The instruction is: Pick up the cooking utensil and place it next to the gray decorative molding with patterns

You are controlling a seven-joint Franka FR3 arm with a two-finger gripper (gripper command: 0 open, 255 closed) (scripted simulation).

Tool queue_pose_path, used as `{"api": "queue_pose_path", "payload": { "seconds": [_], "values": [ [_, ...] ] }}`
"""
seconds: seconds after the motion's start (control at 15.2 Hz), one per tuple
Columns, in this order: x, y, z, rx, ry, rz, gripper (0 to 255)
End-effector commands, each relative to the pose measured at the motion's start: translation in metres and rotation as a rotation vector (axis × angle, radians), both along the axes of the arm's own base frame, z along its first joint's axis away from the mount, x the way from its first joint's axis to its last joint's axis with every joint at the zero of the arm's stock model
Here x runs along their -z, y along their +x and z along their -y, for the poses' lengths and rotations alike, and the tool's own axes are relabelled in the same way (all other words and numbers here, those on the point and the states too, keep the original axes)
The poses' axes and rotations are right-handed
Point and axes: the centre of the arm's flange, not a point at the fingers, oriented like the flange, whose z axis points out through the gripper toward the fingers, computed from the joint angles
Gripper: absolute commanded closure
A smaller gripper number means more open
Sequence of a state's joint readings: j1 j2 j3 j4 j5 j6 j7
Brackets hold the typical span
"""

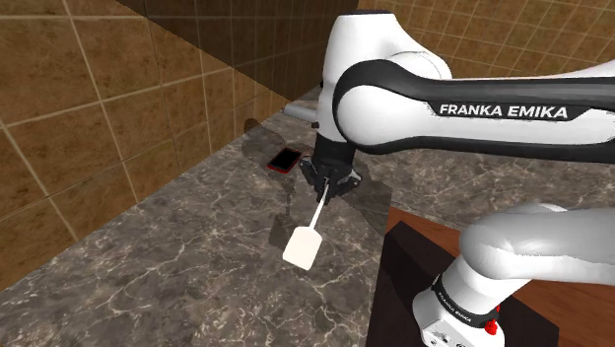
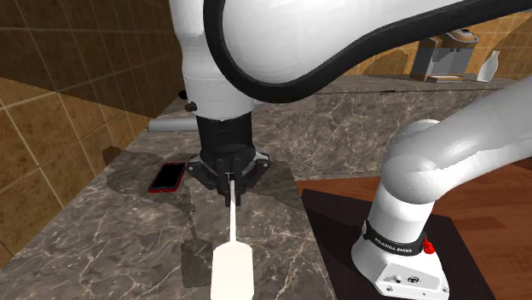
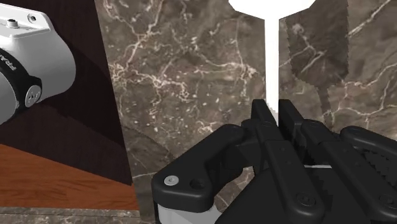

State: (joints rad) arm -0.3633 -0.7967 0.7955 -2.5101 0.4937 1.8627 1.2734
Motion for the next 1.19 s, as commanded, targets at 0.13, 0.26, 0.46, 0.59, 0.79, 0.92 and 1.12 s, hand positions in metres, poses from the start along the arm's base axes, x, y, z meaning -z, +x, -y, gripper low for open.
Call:
{"api": "queue_pose_path", "payload": {
  "seconds": [0.13,0.26,0.46,0.59,0.79,0.92,1.12],
  "values": [
    [0.000,0.043,0.031,-0.001,0.000,0.001,255],
    [0.000,0.065,0.046,-0.001,0.000,0.001,255],
    [0.000,0.097,0.068,-0.001,0.000,0.001,255],
    [0.000,0.119,0.083,-0.001,0.000,0.001,255],
    [0.000,0.152,0.106,-0.001,0.000,0.001,255],
    [0.000,0.173,0.121,-0.001,0.000,0.001,255],
    [0.000,0.206,0.143,-0.001,0.000,0.001,255]
  ]
}}
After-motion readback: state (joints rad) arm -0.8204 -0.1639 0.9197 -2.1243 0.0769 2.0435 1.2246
